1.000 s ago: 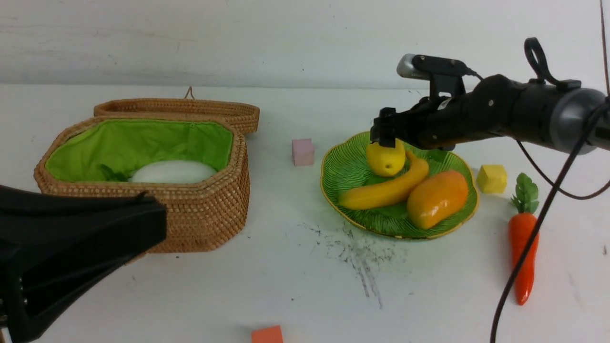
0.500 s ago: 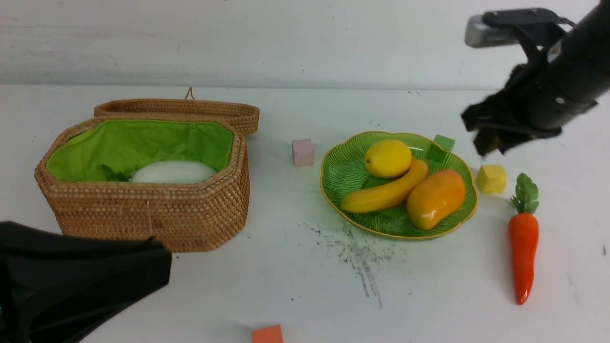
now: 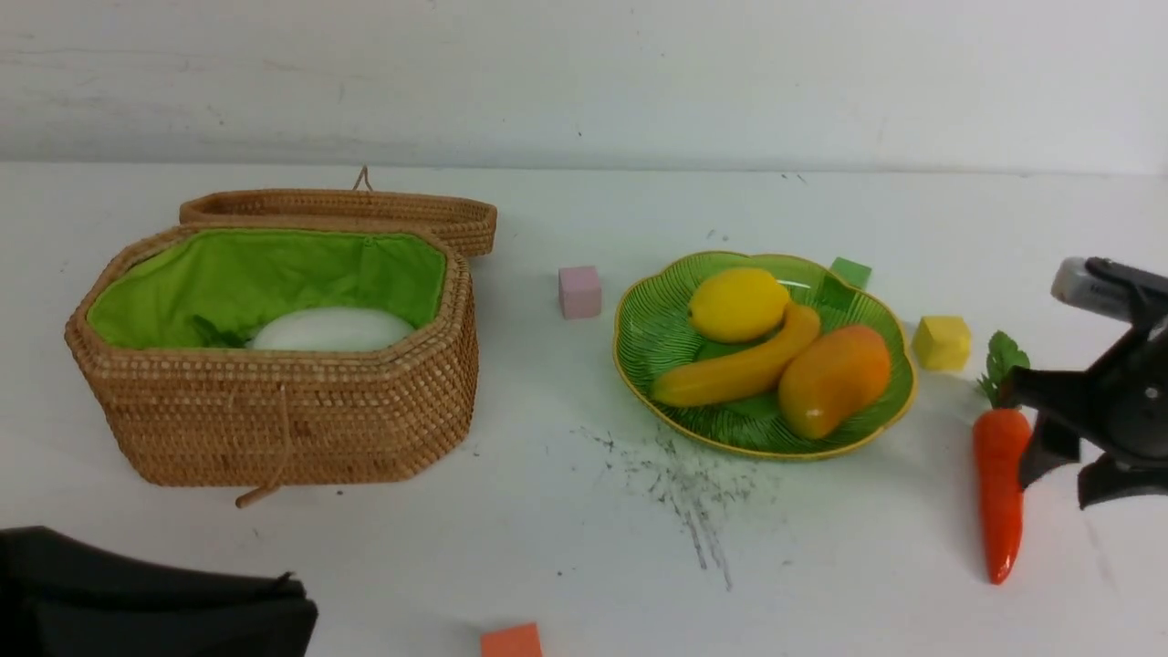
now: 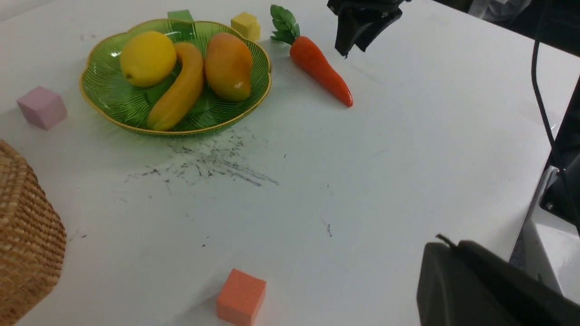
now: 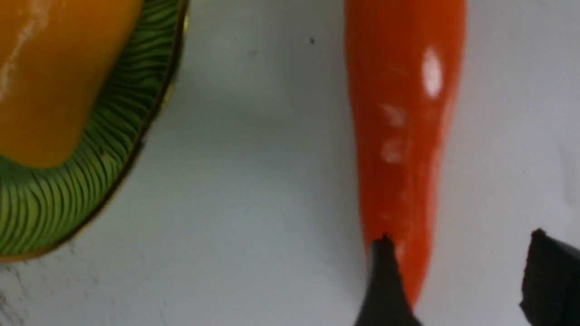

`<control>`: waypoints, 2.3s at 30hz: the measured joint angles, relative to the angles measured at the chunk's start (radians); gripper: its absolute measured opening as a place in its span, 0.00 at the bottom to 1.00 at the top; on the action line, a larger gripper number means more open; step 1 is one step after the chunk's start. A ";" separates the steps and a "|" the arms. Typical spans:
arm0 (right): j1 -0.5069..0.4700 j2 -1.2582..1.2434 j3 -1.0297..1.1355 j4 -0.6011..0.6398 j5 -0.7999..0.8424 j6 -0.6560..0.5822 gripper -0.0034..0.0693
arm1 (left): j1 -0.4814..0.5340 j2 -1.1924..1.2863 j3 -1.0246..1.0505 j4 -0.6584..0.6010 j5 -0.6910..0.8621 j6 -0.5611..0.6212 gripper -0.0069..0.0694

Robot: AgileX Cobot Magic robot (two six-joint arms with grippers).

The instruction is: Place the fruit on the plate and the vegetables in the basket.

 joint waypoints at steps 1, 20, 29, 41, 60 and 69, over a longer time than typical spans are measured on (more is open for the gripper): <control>0.000 0.000 0.000 0.000 -0.006 -0.003 0.66 | 0.000 0.000 0.000 0.000 0.000 0.000 0.10; 0.000 0.130 -0.003 0.022 -0.120 -0.106 0.49 | 0.000 0.000 0.000 0.041 0.036 -0.002 0.12; 0.172 -0.108 -0.192 0.072 0.015 -0.179 0.49 | 0.000 0.000 0.000 0.345 -0.014 -0.263 0.12; 0.731 0.254 -0.809 0.208 -0.239 -0.634 0.49 | 0.000 -0.054 0.000 0.933 0.089 -1.024 0.13; 0.811 0.533 -1.092 0.159 -0.218 -0.710 0.97 | 0.000 -0.070 0.000 0.888 0.111 -0.970 0.13; 0.806 0.212 -1.107 -0.173 0.435 -0.379 0.46 | 0.000 -0.107 0.009 0.811 -0.062 -0.901 0.12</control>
